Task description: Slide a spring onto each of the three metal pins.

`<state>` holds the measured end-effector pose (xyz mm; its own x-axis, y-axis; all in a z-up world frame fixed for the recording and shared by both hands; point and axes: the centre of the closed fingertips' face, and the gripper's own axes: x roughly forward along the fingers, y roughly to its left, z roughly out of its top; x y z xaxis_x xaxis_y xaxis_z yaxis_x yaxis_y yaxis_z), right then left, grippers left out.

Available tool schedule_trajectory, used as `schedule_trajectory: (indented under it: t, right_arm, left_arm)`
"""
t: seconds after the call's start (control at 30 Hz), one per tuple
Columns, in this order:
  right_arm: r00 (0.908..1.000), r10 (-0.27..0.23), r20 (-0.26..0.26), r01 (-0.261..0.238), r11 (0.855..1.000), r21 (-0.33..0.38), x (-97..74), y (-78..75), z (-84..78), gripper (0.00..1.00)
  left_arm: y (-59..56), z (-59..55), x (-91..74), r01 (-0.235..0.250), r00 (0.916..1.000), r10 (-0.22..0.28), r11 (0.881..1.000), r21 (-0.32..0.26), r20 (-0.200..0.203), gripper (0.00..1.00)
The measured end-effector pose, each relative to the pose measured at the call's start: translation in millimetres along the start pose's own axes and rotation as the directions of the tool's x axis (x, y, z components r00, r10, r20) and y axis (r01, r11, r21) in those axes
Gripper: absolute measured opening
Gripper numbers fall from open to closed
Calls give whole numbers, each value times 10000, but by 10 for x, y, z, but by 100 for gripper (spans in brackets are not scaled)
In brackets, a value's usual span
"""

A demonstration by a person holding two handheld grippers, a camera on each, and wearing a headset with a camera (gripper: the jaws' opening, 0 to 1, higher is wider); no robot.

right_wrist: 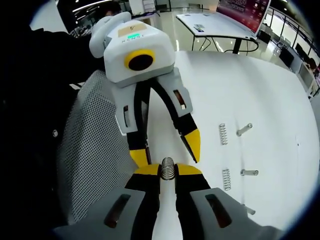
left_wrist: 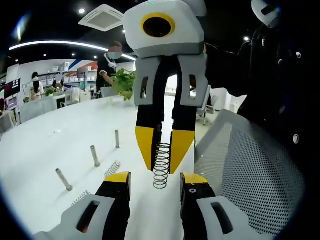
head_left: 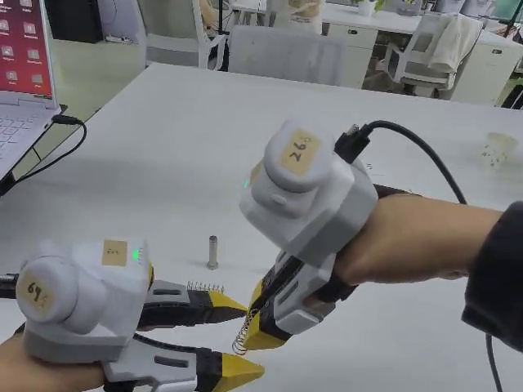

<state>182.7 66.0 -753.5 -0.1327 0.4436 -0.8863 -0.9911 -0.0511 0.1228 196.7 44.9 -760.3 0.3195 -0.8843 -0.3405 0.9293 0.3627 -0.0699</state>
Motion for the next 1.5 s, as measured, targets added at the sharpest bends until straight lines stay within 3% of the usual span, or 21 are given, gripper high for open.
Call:
schedule_trajectory:
  t: [0.43,0.67,0.97,1.5]
  right_arm:
    - [9998,-202,-4,202,9997,143,-39,-50,-61,8]
    - [9995,-309,4,309,9992,235,-68,-91,-97,8]
    - [9986,-521,32,519,9975,478,-147,-193,-182,8]
    - [9936,-1134,-4,1128,9883,1026,-372,-416,-382,8]
  left_arm:
    - [169,-53,-33,-733,9973,737,9960,-513,61,61]
    - [281,-53,-90,-1230,9913,1255,9906,-605,389,72]
    - [350,-108,-180,-1695,9827,1722,9845,-449,675,78]
    - [504,-270,-287,-2355,9691,2370,9714,-295,685,80]
